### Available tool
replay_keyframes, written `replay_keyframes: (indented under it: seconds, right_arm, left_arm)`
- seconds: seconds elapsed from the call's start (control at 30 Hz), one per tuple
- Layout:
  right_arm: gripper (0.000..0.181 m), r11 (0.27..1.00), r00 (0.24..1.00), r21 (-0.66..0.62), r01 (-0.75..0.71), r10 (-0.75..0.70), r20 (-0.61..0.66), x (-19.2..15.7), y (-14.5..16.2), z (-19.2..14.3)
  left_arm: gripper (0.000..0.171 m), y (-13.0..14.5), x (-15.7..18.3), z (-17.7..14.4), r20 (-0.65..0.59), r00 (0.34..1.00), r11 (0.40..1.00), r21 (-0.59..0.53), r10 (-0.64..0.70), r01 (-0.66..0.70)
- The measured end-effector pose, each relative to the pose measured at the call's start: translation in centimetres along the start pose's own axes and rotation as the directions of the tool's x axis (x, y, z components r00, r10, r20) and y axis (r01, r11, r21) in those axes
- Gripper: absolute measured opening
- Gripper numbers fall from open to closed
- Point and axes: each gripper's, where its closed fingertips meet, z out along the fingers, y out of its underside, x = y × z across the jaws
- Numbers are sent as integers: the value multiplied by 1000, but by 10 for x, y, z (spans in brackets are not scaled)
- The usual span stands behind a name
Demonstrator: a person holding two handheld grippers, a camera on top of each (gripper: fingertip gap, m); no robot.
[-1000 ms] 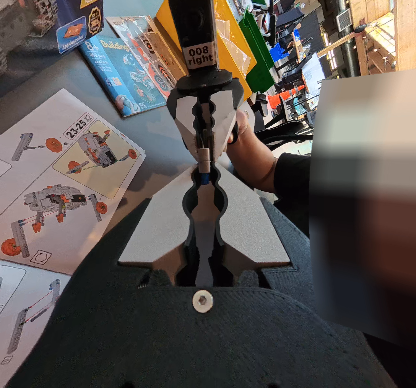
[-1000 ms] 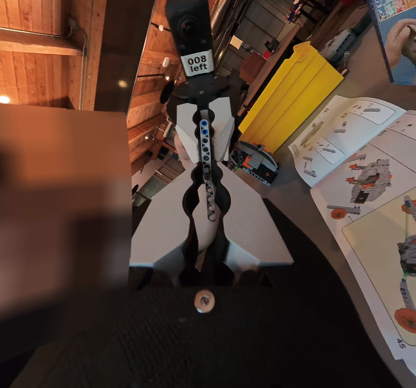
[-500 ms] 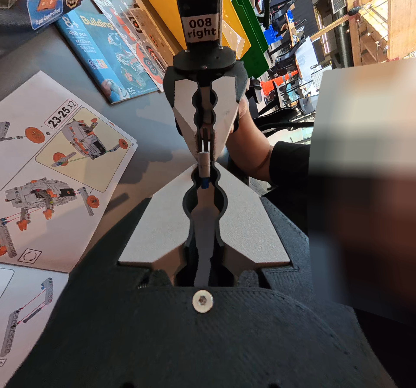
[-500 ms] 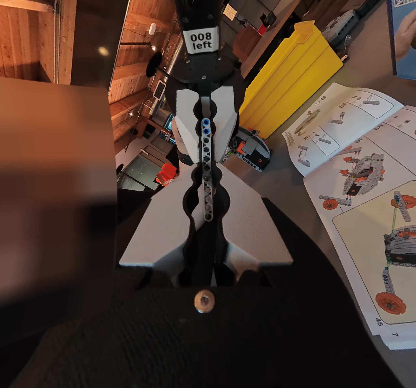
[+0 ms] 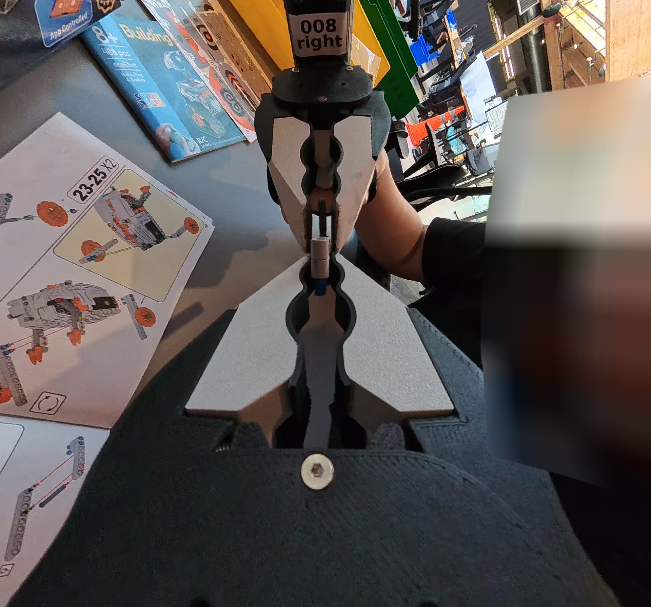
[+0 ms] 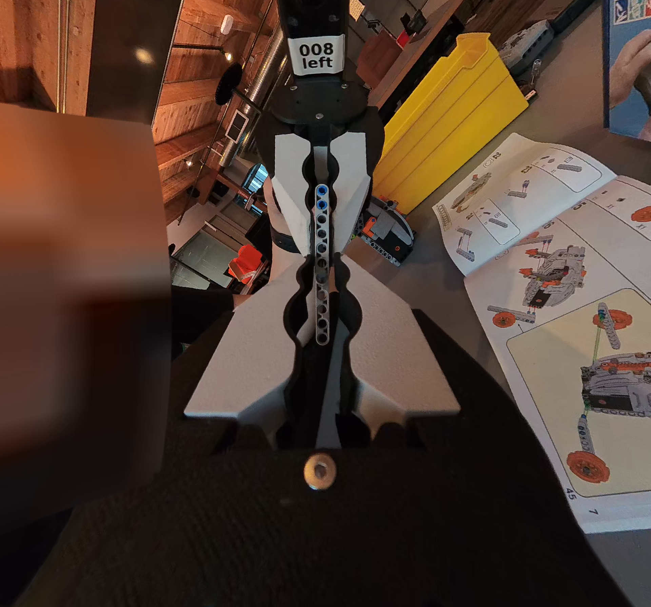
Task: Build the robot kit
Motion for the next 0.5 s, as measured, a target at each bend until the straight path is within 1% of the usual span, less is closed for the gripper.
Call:
replay_keyframes:
  seconds: [0.03,0.13,0.2,0.33,0.43,0.5]
  right_arm:
    - [11,1000,1000,-3,7,-7,-6,0,0,0]
    - [16,999,998,3,44,-43,-35,3,-2,1]
    - [16,997,997,11,71,-71,-38,1,-4,1]
    - [27,991,991,37,128,-126,-37,-6,-10,1]
    - [39,978,975,37,207,-203,-92,-5,-13,0]
    - [48,952,945,30,303,-296,-141,-7,-18,-1]
  left_arm:
    - [6,0,0,0,1,1000,1000,3,-1,1]
    - [6,-1,-1,-2,-2,1000,1000,12,-8,8]
    - [6,-3,0,-2,-5,1000,1000,21,-8,8]
    - [6,-5,-1,-3,5,1000,999,32,3,-3]
    - [6,-7,0,-3,7,1000,999,40,10,-11]
    - [6,-10,0,-4,11,1000,998,57,14,-14]
